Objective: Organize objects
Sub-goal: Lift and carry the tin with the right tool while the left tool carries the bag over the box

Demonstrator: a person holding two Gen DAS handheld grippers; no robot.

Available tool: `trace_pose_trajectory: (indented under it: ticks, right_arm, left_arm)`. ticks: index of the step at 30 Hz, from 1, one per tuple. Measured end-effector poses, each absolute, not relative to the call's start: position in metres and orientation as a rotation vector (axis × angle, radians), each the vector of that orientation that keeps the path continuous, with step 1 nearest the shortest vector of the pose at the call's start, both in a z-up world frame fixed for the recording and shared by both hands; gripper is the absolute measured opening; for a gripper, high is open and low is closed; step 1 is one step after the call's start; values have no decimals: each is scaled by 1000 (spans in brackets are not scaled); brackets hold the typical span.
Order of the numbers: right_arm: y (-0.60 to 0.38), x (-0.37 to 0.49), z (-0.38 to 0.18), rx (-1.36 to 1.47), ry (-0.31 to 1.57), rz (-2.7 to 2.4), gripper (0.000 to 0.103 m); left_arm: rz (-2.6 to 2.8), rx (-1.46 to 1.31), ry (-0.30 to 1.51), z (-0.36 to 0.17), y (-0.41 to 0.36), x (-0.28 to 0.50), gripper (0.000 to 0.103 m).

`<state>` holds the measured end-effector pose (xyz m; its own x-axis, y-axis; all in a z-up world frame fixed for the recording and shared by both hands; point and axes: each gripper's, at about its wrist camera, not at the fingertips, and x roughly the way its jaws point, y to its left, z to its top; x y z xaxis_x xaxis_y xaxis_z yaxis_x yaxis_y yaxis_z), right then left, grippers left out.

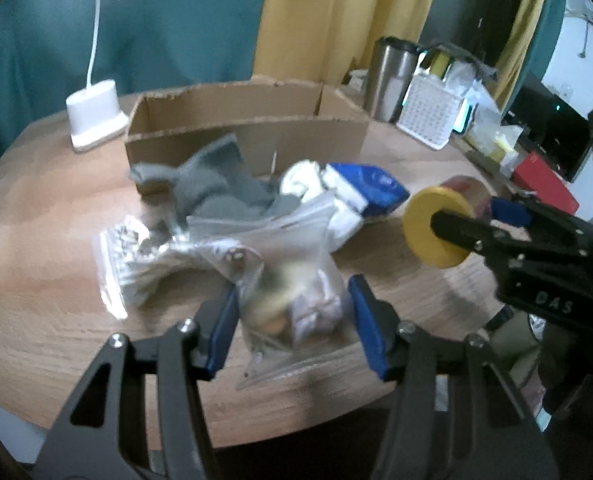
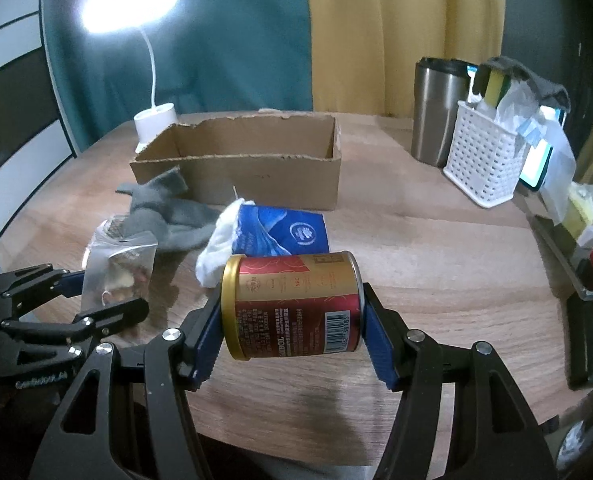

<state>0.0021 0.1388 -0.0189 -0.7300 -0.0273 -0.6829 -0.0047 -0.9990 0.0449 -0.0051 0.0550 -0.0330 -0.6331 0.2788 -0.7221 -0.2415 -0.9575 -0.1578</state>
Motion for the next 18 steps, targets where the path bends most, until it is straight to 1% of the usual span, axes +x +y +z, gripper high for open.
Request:
trace_pose_trajectory:
  ticks: [18]
  right_arm:
    - [134, -11, 5, 1102, -38, -2938, 65]
  left_arm:
    - [2662, -1070, -88, -3, 36, -23, 55]
